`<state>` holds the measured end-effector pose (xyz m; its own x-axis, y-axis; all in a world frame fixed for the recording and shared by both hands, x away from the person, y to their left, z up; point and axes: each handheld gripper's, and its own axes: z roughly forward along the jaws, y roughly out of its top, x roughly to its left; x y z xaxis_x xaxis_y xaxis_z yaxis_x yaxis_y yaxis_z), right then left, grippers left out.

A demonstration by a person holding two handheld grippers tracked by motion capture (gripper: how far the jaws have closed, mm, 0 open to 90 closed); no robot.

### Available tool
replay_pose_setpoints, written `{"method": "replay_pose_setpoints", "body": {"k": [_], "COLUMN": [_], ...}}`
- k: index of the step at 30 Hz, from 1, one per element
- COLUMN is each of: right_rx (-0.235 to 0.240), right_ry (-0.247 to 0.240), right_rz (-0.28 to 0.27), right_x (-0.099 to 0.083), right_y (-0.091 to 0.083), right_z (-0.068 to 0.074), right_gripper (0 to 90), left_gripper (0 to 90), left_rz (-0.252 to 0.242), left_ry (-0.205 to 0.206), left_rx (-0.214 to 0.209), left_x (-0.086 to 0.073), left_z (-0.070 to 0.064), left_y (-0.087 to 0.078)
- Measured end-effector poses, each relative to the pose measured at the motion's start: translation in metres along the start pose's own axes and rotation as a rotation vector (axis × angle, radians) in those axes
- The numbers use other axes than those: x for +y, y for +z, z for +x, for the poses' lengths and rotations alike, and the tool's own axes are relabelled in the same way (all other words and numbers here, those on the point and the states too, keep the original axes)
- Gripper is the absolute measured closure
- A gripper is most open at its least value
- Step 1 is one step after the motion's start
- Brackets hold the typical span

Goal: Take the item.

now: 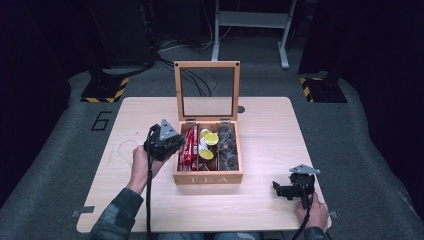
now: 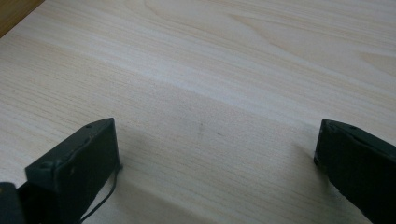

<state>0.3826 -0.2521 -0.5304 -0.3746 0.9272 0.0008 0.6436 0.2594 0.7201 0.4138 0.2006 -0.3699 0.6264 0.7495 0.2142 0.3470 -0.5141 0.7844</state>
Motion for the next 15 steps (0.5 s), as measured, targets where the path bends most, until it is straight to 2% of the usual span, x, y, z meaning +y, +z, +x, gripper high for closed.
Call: {"method": "replay_pose_setpoints", "body": {"k": [6, 8, 15], "right_rx": [0.000, 0.000, 0.000], "right_ry": [0.000, 0.000, 0.000], "right_rz": [-0.001, -0.002, -0.001], "right_x": [0.000, 0.000, 0.000], "right_y": [0.000, 0.000, 0.000], "right_z": [0.000, 0.000, 0.000], "right_gripper": [0.0, 0.0, 0.0], "left_gripper": [82.6, 82.6, 82.6], "left_rz": [0.001, -0.006, 0.007], "left_ry": [-0.015, -0.032, -0.049], "left_rx": [0.014, 0.022, 0.039], "left_x": [-0.005, -0.008, -0.017], "left_z": [0.007, 0.009, 0.018], "left_y": [-0.004, -0.006, -0.012]}}
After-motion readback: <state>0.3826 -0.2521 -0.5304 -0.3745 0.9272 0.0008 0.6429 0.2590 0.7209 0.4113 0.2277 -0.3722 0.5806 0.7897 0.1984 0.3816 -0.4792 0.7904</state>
